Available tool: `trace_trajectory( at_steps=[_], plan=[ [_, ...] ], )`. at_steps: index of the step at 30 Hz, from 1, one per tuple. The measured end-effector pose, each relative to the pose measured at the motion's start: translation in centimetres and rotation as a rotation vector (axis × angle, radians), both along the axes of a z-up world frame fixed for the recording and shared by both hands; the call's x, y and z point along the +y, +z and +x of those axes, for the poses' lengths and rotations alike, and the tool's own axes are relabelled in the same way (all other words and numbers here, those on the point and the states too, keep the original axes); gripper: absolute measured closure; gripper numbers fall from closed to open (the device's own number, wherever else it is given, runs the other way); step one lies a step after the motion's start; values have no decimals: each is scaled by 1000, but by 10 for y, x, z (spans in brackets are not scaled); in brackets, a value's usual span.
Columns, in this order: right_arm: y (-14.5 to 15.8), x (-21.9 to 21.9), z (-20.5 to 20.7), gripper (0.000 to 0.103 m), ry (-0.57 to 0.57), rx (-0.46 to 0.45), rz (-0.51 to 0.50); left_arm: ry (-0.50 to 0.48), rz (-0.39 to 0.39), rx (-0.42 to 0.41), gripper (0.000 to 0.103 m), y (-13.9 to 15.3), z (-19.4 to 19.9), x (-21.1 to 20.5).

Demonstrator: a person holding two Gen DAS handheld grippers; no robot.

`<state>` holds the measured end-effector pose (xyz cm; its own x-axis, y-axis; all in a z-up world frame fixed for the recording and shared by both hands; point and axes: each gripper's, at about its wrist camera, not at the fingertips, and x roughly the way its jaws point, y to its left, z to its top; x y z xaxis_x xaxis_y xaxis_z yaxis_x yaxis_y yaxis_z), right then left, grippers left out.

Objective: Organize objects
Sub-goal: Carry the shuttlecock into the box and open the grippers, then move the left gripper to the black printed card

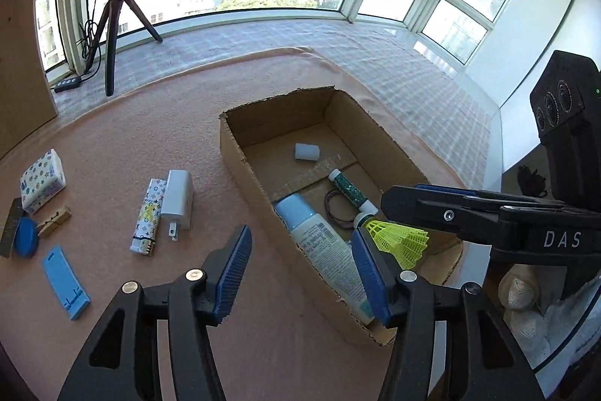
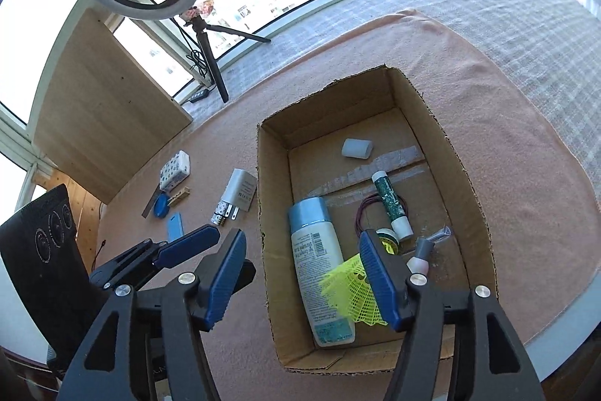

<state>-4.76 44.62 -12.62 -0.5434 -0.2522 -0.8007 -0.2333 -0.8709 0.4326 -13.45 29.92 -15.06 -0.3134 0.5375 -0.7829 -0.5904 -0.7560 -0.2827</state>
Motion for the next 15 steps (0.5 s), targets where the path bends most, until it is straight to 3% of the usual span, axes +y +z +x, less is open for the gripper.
trace_trajectory(
  at_steps=[8, 15],
  plan=[
    [2, -31, -4, 44, 41, 11, 7, 198, -53, -37, 40, -9, -41, -101],
    [3, -67, -11, 44, 112, 15, 12, 315, -125, -54, 40, -14, -73, -189]
  ],
)
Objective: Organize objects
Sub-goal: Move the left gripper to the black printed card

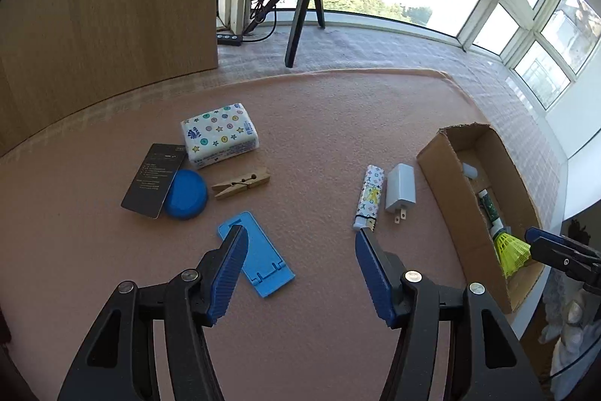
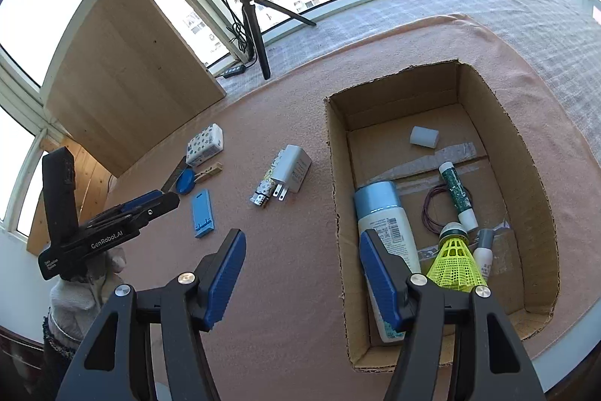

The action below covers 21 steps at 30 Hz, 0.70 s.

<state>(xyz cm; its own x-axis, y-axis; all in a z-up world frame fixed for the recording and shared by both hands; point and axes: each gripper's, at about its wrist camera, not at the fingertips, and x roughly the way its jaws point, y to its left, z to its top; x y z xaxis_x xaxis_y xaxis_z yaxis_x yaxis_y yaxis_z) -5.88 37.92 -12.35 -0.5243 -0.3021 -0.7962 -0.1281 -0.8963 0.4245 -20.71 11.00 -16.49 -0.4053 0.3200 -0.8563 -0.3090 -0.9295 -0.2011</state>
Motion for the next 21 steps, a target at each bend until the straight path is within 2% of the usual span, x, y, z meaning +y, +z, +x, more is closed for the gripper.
trace_trajectory(
  at_steps=[5, 9, 17, 21],
  plan=[
    [-5, -18, -6, 44, 28, -14, -17, 90, 12, -98, 37, -13, -37, -60],
    [-10, -24, -7, 44, 32, -26, -39, 140, 1, -164, 37, -24, -64, -90],
    [-21, -18, -5, 44, -10, -57, -62, 55, -76, -232, 35, -44, -106, -83],
    [-22, -12, -3, 44, -33, -64, -61, 57, -80, -253, 29, -52, -123, -84]
  ],
)
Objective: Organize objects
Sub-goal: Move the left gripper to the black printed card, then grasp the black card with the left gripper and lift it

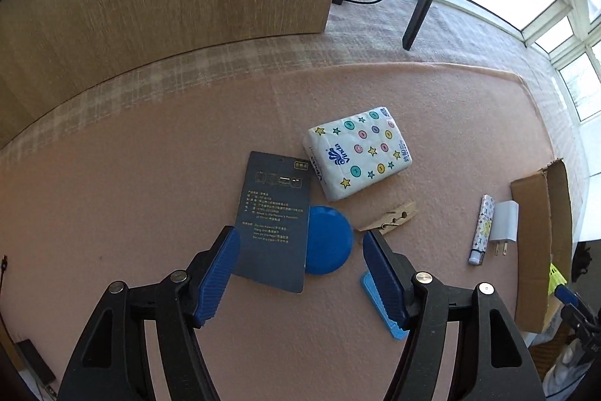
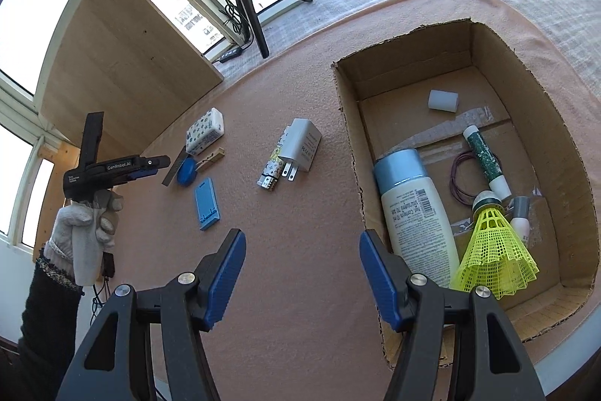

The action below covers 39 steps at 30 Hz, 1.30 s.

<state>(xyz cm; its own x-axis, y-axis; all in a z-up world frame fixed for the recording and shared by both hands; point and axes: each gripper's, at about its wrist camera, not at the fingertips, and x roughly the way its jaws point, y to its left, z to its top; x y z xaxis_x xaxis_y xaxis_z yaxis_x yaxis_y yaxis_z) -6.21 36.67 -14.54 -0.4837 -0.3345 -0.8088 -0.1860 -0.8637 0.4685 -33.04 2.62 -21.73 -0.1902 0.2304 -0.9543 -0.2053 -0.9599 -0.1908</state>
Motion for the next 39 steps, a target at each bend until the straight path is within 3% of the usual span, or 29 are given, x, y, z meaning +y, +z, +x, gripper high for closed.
trace_trajectory(
  at_steps=[10, 22, 31, 39],
  plan=[
    [-4, 17, 3, 44, -56, -16, -3, -24, -35, -55, 23, -24, -16, 4],
    [-7, 19, 1, 44, -65, -29, 1, -14, -36, -72, 23, -33, -18, -2],
    [-6, 21, -1, 44, -74, -28, 3, -31, -15, -68, 49, -26, -10, 1],
    [-6, 21, -1, 44, -72, -22, 2, -41, -33, -42, 49, -19, 2, 2]
  ],
)
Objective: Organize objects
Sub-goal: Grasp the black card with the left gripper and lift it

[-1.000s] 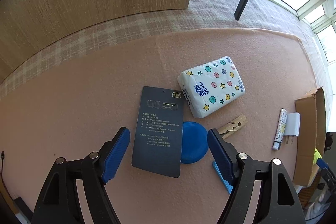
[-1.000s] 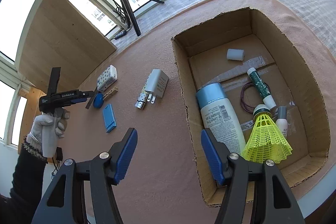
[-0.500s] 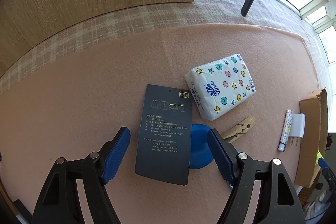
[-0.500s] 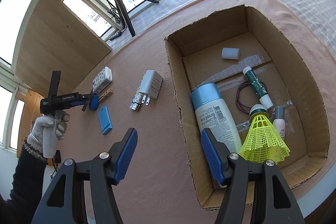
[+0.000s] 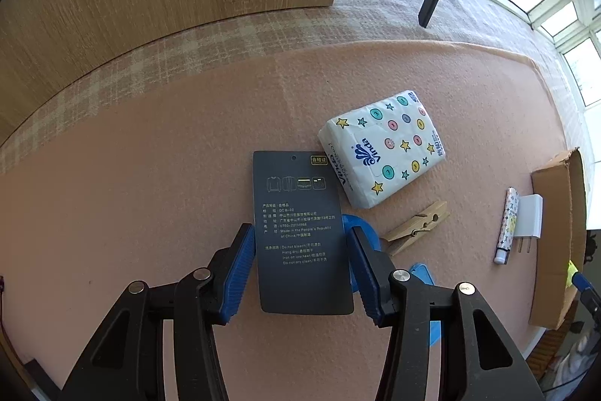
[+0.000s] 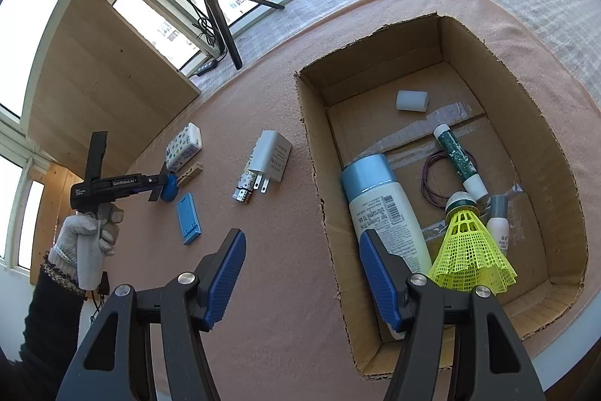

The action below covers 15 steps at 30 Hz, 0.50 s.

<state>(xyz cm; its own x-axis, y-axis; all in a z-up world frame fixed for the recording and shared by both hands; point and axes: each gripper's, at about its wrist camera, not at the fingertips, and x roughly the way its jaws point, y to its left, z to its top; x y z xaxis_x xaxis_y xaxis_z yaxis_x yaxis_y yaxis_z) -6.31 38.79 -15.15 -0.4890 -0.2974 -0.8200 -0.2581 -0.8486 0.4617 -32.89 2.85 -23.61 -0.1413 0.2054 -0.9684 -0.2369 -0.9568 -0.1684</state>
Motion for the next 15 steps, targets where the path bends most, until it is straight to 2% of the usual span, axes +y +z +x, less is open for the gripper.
trace_trajectory(
  at_steps=[2, 10, 15],
  plan=[
    [0, 0, 0, 44, 1, 1, 0, 0, 2, 7, 49, -3, 2, -7],
    [4, -7, -1, 44, 18, 15, 17, 4, 19, 49, 50, 18, 30, -26],
    [6, -9, 2, 44, 29, 22, 25, -3, 47, 82, 50, 30, 42, -21]
  ],
)
